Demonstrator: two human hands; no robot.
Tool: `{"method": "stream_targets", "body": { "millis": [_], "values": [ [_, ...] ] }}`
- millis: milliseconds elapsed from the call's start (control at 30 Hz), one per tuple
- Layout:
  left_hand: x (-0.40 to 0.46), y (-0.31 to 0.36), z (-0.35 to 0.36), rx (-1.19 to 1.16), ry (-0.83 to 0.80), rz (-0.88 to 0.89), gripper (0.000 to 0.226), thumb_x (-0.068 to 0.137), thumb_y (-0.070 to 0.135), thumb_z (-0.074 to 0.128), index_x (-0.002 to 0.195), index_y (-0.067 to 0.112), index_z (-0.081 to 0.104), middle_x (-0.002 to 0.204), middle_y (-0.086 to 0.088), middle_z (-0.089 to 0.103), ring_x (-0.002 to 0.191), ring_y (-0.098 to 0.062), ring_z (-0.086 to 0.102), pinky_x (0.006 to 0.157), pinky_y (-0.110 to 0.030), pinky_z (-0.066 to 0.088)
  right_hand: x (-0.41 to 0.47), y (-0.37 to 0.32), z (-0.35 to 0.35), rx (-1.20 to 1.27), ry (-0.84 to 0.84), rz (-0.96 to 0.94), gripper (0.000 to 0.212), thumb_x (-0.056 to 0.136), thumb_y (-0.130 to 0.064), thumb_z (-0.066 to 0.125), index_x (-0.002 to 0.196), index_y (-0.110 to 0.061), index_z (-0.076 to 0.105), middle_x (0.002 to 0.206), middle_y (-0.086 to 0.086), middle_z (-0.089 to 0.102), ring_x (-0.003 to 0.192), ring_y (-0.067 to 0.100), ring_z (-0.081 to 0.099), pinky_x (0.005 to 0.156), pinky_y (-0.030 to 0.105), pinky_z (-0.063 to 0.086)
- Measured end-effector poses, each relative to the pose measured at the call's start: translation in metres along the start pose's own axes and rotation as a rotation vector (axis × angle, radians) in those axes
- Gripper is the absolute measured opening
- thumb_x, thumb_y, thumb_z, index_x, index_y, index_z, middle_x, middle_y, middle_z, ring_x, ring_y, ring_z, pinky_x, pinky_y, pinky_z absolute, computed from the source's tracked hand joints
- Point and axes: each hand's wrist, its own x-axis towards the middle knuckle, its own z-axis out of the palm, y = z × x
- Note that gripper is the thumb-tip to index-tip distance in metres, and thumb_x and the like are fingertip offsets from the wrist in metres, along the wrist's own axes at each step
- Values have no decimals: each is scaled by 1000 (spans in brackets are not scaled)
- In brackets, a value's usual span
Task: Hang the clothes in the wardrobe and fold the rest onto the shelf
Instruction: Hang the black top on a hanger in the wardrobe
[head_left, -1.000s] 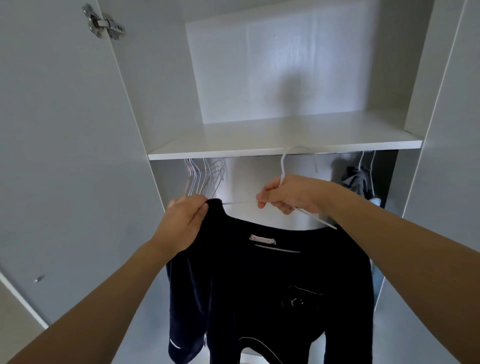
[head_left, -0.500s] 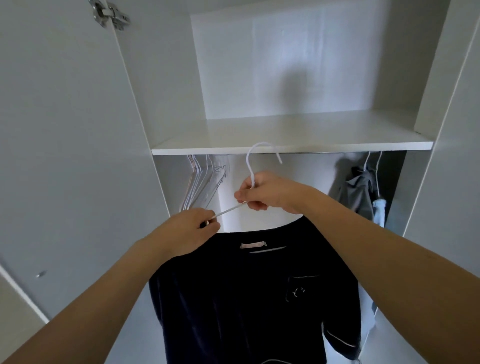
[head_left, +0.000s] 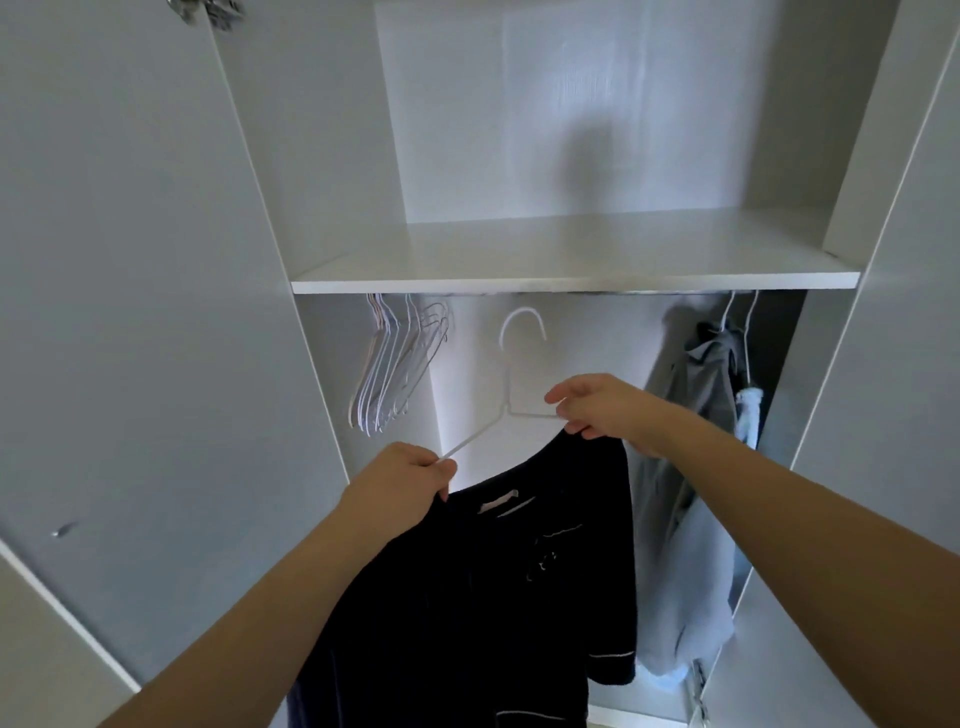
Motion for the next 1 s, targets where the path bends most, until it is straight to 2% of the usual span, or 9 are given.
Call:
{"method": "stream_targets", "body": {
  "millis": [167, 300, 400, 533, 700, 767, 833, 900, 1000],
  "values": [
    [15, 13, 37, -43, -6, -79, 43, 89, 28, 54, 47, 20, 61, 48, 2, 52, 52, -20, 49, 68, -31, 43, 9, 3, 13, 34, 35, 2, 34, 91, -4, 48, 119, -19, 60, 114, 1, 52, 105, 18, 52, 96, 28, 43],
    [40, 20, 61, -121, -28, -106, 38, 91, 22, 50, 54, 17, 58, 50, 0, 48, 46, -17, 42, 59, -26, 37, 31, 14, 8, 89, 110, 81, 39, 89, 0, 44, 119, -17, 62, 118, 6, 56, 103, 21, 54, 96, 32, 47],
    [60, 23, 80, -184, -55, -110, 37, 96, 22, 45, 62, 11, 57, 55, -1, 49, 48, -15, 43, 54, -23, 36, 49, 21, 0, 146, 83, 104, 36, 88, -1, 48, 111, -24, 64, 113, 6, 61, 100, 20, 58, 88, 29, 49],
    [97, 20, 114, -143, -26, -65, 33, 96, 24, 39, 71, 10, 57, 62, -2, 51, 57, -17, 47, 62, -30, 40, 80, 23, -4, 230, 90, 127, 22, 89, -7, 57, 99, -23, 68, 107, 8, 67, 94, 20, 62, 82, 27, 51],
    [146, 27, 157, -240, -71, 18, 32, 97, 23, 36, 70, 14, 51, 66, -1, 50, 63, -17, 49, 64, -33, 40, 128, 43, -7, 377, 308, 152, 17, 93, -4, 50, 97, -11, 65, 97, 9, 68, 88, 17, 60, 94, 32, 48],
    [166, 30, 175, -268, -83, 58, 32, 96, 23, 37, 67, 17, 49, 64, 0, 49, 64, -18, 49, 66, -34, 40, 147, 59, -14, 443, 372, 141, 21, 94, -2, 47, 93, -12, 66, 95, 5, 68, 91, 17, 62, 89, 30, 48],
    [184, 36, 189, -248, -65, 119, 33, 96, 24, 38, 64, 19, 47, 63, 0, 48, 64, -19, 48, 70, -38, 40, 162, 74, -23, 478, 407, 119, 27, 93, 1, 44, 96, -14, 67, 98, 3, 70, 97, 17, 64, 85, 27, 47],
    [198, 43, 204, -202, -31, 178, 35, 97, 24, 37, 63, 19, 45, 64, -1, 49, 65, -20, 49, 77, -41, 44, 174, 85, -35, 472, 419, 97, 31, 93, 4, 42, 103, -12, 66, 103, 5, 70, 101, 17, 63, 91, 29, 47],
    [223, 56, 228, -192, 12, 233, 34, 97, 26, 36, 66, 17, 48, 66, -1, 52, 65, -20, 52, 85, -43, 46, 193, 98, -60, 447, 444, 75, 26, 95, 0, 44, 105, -9, 66, 104, 8, 70, 99, 20, 64, 92, 30, 48]
  ]
}}
